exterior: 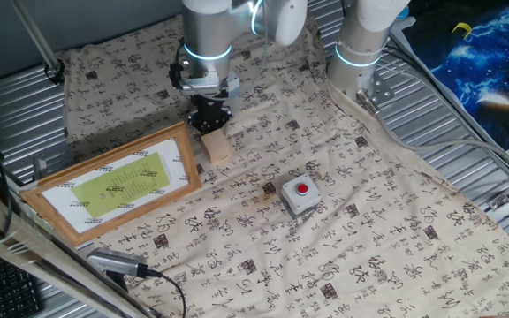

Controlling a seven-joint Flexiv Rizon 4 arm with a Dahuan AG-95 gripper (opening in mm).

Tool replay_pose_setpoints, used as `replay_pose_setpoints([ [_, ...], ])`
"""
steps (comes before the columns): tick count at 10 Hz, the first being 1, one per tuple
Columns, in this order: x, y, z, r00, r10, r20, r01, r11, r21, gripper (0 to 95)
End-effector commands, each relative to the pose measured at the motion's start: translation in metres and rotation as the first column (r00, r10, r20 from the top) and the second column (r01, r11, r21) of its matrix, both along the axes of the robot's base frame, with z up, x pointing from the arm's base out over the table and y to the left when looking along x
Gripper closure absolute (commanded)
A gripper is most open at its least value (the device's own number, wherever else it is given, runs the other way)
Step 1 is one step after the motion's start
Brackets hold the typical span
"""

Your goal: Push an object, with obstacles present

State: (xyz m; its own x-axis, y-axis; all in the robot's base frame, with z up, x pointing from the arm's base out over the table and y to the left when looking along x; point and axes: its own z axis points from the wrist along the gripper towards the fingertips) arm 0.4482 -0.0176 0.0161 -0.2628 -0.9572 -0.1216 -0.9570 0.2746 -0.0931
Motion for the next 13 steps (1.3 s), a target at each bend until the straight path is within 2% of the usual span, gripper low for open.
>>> replay_pose_setpoints([
  [1, -0.0008, 0.0024, 0.0003, 1.000, -0.007, 0.003, 0.007, 1.000, 0.000, 95.0],
  [7, 0.0015, 0.0053, 0.0027, 1.000, 0.000, 0.002, 0.000, 1.000, 0.008, 95.0],
  [10, 0.0051, 0.0085, 0.0050, 0.998, 0.064, -0.002, -0.064, 0.998, -0.029, 95.0],
  [13, 0.0079, 0.0111, 0.0069, 0.996, 0.088, 0.002, -0.088, 0.996, -0.024, 95.0],
])
